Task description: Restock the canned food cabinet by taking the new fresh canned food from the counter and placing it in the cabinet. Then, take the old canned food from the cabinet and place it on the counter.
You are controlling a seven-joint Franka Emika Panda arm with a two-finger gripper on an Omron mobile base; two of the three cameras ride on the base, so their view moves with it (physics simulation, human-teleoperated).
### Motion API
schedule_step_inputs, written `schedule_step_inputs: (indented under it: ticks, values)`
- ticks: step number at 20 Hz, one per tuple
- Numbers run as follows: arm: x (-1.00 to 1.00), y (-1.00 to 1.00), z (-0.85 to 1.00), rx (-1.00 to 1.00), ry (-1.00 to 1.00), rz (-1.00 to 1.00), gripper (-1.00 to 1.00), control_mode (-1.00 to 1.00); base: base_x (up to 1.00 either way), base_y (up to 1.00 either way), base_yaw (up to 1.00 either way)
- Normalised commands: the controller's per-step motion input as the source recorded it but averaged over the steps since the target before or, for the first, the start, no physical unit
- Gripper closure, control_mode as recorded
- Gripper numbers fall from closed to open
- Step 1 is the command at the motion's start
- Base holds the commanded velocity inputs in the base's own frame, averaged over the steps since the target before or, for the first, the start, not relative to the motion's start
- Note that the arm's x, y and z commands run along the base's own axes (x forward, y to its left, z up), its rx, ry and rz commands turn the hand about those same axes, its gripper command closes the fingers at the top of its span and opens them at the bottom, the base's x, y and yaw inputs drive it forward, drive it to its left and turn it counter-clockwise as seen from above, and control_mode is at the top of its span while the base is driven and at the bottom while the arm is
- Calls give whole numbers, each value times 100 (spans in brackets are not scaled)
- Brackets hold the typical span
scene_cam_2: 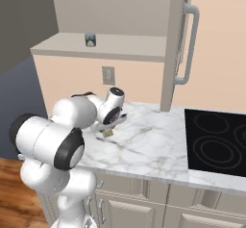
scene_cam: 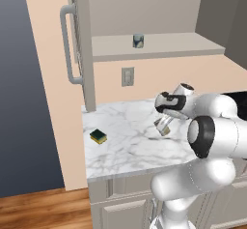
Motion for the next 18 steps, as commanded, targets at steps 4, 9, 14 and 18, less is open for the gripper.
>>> schedule_step_inputs:
  ticks: [4,9,14,18]
  values:
    - [0,0,-45,57,5,0,100,-100,0,0,0]
    - [0,9,-10,23,-14,0,100,-100,0,0,0]
    - [0,16,0,2,-3,0,100,-100,0,0,0]
    - [0,3,0,0,0,0,-100,-100,0,0,0]
